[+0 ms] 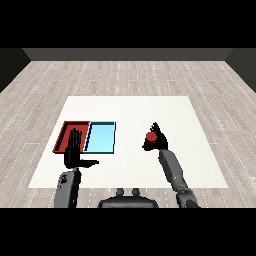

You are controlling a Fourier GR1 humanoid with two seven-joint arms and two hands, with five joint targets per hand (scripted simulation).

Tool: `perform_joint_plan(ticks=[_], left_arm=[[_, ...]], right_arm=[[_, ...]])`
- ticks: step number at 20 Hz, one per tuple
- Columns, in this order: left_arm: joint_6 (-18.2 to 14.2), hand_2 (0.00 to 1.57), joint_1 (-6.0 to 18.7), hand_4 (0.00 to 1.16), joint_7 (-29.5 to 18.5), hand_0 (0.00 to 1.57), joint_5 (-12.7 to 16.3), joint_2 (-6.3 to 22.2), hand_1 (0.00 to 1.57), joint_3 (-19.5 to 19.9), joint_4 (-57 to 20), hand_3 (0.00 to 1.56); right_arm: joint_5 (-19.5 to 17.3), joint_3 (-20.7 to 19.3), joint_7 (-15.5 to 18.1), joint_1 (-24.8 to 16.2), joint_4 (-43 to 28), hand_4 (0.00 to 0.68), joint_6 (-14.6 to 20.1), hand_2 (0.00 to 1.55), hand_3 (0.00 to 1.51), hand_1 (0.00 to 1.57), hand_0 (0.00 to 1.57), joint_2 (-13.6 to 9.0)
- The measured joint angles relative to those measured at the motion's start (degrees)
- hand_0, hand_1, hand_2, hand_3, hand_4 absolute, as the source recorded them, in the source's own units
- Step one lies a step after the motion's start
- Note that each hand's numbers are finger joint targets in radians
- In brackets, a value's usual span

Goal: Pick the red can and put it in the red box

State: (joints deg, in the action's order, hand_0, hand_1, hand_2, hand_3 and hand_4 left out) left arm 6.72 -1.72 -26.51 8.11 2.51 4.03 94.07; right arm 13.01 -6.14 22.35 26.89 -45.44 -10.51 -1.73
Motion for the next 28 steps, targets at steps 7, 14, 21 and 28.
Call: perform_joint_plan(ticks=[7, 14, 21, 28], left_arm=[[0.1, 0.00, -1.0, 0.00, 0.8, 0.00, 0.3, -0.2, 0.00, -0.3, 1.7, 0.00], [0.1, 0.00, 1.1, 0.00, 1.5, 0.00, 0.9, 0.6, 0.00, 0.9, 0.7, 0.00], [0.2, 0.00, 1.2, 0.00, -0.1, 0.00, 0.4, 0.0, 0.00, 0.7, -1.2, 0.00], [-0.7, 0.00, 2.3, 0.00, -0.4, 0.00, -0.3, -0.6, 0.00, 0.2, -2.7, 0.00]], right_arm=[[-0.2, -0.2, 0.6, 3.6, 5.5, 0.000, 1.6, 0.00, 0.00, 0.00, 0.00, 0.3], [-2.3, 0.0, 3.3, 6.9, 11.3, 0.573, 6.8, 1.48, 1.43, 1.53, 1.53, 0.7], [-5.4, 1.3, 4.0, 8.5, 14.6, 0.551, 12.6, 1.47, 1.42, 1.53, 1.53, 0.8], [-7.3, 1.9, 2.8, 10.1, 16.4, 0.552, 14.6, 1.47, 1.41, 1.55, 1.55, 0.7]])
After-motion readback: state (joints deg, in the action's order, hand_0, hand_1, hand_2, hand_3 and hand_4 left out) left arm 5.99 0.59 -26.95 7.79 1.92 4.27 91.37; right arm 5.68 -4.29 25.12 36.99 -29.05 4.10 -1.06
